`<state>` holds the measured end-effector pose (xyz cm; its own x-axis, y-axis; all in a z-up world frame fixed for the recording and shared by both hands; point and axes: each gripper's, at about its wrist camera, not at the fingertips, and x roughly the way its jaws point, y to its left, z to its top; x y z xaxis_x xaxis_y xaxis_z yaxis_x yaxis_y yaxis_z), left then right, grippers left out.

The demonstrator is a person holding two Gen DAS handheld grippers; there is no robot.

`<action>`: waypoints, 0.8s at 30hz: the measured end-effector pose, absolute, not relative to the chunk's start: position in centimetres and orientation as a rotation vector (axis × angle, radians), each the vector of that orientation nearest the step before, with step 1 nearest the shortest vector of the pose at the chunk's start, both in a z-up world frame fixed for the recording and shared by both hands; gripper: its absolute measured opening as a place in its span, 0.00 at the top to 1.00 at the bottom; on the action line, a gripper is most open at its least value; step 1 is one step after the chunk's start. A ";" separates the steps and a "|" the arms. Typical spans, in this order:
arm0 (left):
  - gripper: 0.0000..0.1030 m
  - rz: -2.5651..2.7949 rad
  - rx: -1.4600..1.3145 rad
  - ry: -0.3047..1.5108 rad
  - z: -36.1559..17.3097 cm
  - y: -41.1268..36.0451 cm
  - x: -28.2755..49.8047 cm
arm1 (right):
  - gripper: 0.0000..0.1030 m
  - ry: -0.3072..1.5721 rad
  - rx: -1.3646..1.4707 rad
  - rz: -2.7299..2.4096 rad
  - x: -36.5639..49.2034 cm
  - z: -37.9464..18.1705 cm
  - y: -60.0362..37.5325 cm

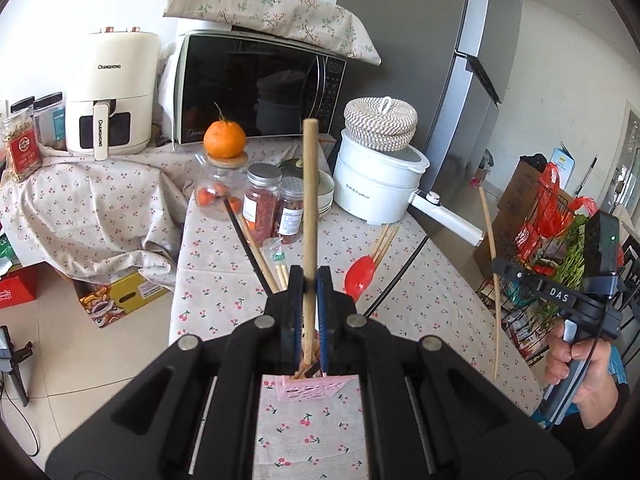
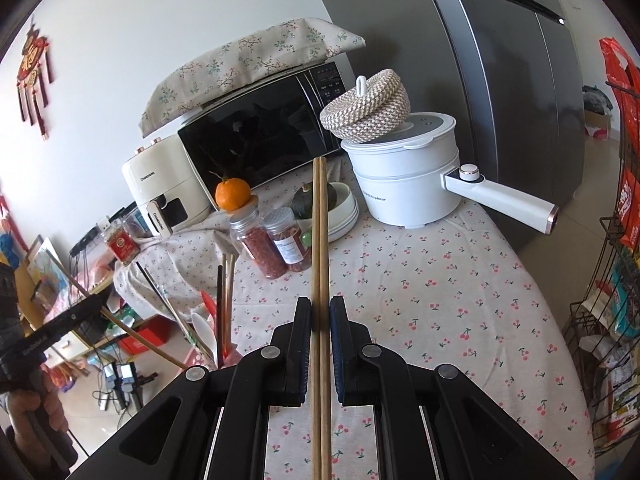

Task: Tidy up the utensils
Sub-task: 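Lower the wooden chopstick into the pink holder with the left gripper while the right gripper carries its chopstick, then lower the wooden chopstick into the pink holder and open the right gripper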

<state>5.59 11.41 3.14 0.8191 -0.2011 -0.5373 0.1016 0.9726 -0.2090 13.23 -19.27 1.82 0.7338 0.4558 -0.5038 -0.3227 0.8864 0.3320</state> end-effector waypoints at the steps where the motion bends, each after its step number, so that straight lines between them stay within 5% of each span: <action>1: 0.93 -0.160 -0.164 0.601 2.7 11.3 5.9 | 0.91 0.605 0.229 0.434 13.1 1.9 -19.1; 6: 0.92 -0.171 -0.151 0.662 0.7 10.9 7.8 | 0.91 0.545 0.241 0.438 12.2 2.6 -18.3; 8: 0.81 -0.167 -0.158 0.704 0.2 10.9 8.2 | 0.91 0.519 0.261 0.436 11.6 2.9 -17.8; 10: 0.55 -0.170 -0.185 0.727 0.2 11.1 8.0 | 0.91 0.499 0.287 0.438 11.2 3.2 -17.0; 12: 0.39 -0.165 -0.203 0.739 0.4 11.4 7.5 | 0.91 0.474 0.300 0.439 10.6 3.4 -15.6; 16: 0.25 -0.140 -0.235 0.767 0.7 12.4 6.2 | 0.91 0.406 0.304 0.443 9.6 3.3 -12.0; 24: 0.23 -0.070 -0.253 0.847 -0.8 15.4 5.3 | 0.91 0.194 0.295 0.365 9.0 2.3 -6.4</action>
<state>5.30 15.37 -0.83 0.6617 -0.1616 -0.7322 -0.0389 0.9678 -0.2488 8.98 -6.36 2.32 0.9165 0.3773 -0.1327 -0.3214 0.8922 0.3172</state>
